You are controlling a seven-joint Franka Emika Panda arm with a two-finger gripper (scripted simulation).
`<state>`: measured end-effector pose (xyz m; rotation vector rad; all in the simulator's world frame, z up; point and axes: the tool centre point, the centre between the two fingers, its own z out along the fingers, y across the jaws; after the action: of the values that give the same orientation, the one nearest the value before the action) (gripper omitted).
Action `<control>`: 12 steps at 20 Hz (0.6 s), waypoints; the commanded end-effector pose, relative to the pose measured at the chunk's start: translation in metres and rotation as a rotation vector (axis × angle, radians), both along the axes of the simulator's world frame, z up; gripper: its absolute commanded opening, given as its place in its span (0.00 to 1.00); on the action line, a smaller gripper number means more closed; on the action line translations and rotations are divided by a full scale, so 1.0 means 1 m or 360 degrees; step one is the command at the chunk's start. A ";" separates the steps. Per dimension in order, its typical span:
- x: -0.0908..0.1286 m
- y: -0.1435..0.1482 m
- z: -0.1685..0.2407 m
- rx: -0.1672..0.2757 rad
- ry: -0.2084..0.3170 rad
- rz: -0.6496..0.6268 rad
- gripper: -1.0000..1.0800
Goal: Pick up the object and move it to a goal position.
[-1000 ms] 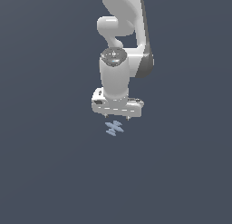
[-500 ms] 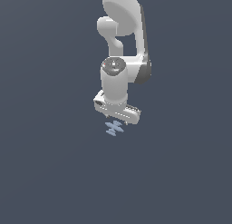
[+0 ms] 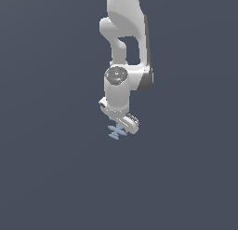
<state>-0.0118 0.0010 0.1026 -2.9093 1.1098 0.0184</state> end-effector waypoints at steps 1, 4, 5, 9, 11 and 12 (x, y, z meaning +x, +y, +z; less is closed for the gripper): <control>-0.003 -0.001 -0.007 -0.0006 0.0004 -0.0121 0.96; -0.006 -0.003 -0.016 -0.0015 0.0007 -0.0259 0.96; -0.007 -0.004 -0.018 -0.0018 0.0008 -0.0301 0.96; -0.010 -0.006 -0.027 -0.0030 0.0009 -0.0445 0.96; -0.011 -0.008 -0.030 -0.0034 0.0009 -0.0503 0.96; -0.012 -0.008 -0.032 -0.0037 0.0009 -0.0528 0.96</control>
<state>-0.0226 -0.0061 0.0734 -2.7257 1.5464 0.0092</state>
